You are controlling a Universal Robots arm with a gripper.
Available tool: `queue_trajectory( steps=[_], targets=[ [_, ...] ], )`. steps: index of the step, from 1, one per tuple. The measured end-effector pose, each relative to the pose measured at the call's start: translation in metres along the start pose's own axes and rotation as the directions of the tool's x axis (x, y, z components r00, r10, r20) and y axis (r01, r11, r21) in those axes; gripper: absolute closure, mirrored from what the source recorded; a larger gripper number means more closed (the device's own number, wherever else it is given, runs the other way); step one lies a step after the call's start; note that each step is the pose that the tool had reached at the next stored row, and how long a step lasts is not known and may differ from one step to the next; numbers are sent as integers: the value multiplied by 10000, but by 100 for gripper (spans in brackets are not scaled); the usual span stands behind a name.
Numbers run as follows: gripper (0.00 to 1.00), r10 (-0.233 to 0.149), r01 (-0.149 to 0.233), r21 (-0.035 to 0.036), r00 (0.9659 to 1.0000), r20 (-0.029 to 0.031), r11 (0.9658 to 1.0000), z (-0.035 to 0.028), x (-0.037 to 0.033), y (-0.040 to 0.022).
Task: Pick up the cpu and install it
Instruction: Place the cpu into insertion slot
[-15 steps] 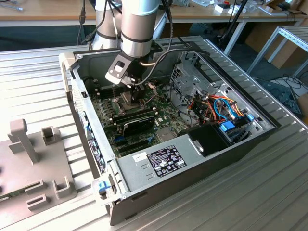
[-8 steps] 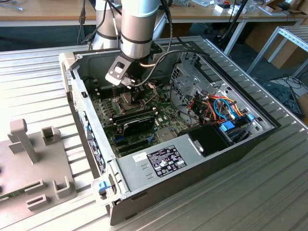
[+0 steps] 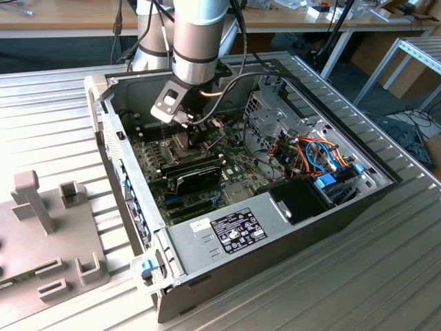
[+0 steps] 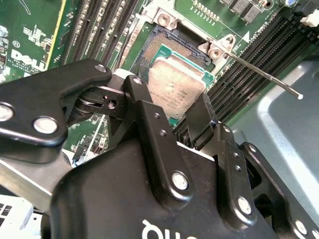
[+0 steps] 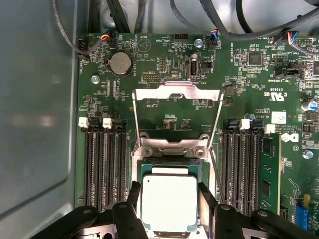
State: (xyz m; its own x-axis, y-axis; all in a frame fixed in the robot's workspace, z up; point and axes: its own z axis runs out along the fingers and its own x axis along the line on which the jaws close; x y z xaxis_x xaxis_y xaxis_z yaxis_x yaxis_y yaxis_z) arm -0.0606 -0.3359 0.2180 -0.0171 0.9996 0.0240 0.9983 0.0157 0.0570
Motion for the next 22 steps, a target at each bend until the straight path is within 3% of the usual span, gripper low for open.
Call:
queue_trajectory(
  steps=[19,22],
  targets=[
    [45,-15,15,12,9997,262,10000,122,-15,-13],
    [45,-16,15,15,9996,280,10000,133,-15,-14]
  ],
)
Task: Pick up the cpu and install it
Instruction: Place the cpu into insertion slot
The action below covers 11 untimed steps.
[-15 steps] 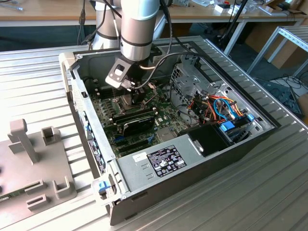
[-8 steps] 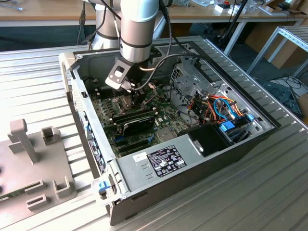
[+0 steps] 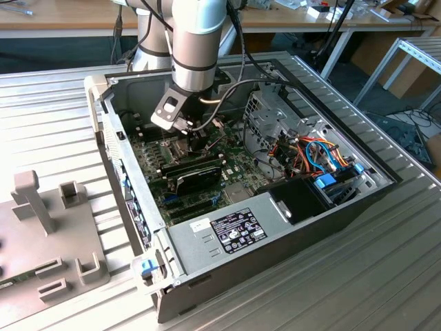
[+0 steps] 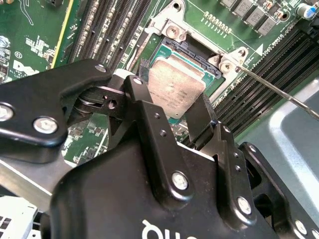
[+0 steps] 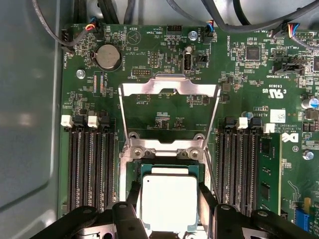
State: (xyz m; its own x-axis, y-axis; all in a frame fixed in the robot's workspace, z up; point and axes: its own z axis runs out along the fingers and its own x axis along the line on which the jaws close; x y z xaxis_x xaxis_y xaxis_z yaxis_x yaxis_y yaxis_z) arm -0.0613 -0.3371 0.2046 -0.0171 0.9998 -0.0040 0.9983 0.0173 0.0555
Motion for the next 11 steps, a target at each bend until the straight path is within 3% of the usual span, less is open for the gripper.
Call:
queue_trajectory(
  steps=[9,11],
  targets=[
    [45,0,0,-2,10000,-4,10000,10,6,-2],
    [45,4,-4,-4,10000,-30,10000,11,6,-2]
  ],
)
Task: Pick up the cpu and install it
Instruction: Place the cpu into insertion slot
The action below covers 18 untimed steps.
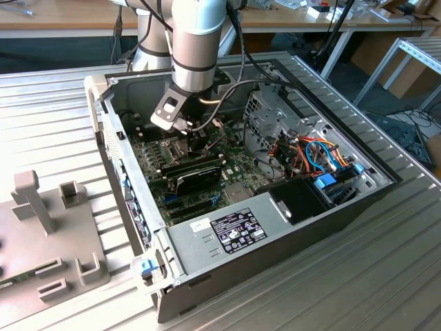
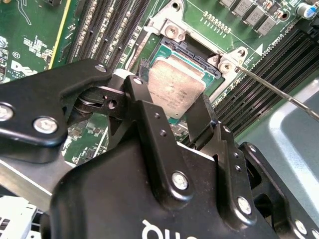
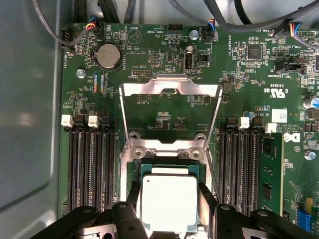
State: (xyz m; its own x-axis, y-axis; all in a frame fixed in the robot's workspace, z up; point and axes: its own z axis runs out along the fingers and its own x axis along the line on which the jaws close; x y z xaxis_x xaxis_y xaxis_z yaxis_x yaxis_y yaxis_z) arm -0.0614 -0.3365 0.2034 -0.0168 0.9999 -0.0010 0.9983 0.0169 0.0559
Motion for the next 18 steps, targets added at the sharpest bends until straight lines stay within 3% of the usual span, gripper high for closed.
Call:
queue_trajectory(
  steps=[18],
  targets=[
    [45,-1,1,1,10000,-17,10000,18,-1,-6]
  ],
)
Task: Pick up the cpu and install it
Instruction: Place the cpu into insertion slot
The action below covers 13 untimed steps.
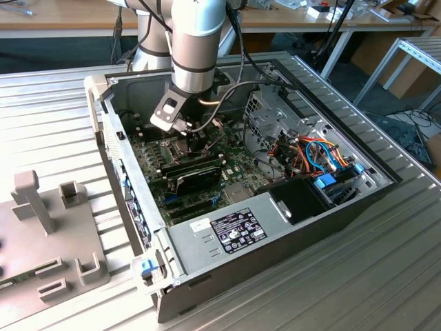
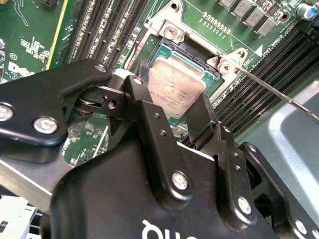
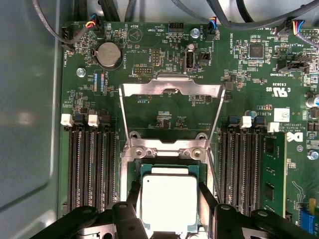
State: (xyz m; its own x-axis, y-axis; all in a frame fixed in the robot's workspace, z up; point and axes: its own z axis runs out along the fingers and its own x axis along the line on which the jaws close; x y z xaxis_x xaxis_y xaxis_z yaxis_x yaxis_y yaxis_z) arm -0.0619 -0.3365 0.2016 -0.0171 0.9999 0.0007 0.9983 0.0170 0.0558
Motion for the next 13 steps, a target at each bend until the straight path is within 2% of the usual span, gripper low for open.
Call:
queue_trajectory(
  steps=[13],
  targets=[
    [45,11,-11,3,10000,1,10000,-8,2,5]
  ],
)
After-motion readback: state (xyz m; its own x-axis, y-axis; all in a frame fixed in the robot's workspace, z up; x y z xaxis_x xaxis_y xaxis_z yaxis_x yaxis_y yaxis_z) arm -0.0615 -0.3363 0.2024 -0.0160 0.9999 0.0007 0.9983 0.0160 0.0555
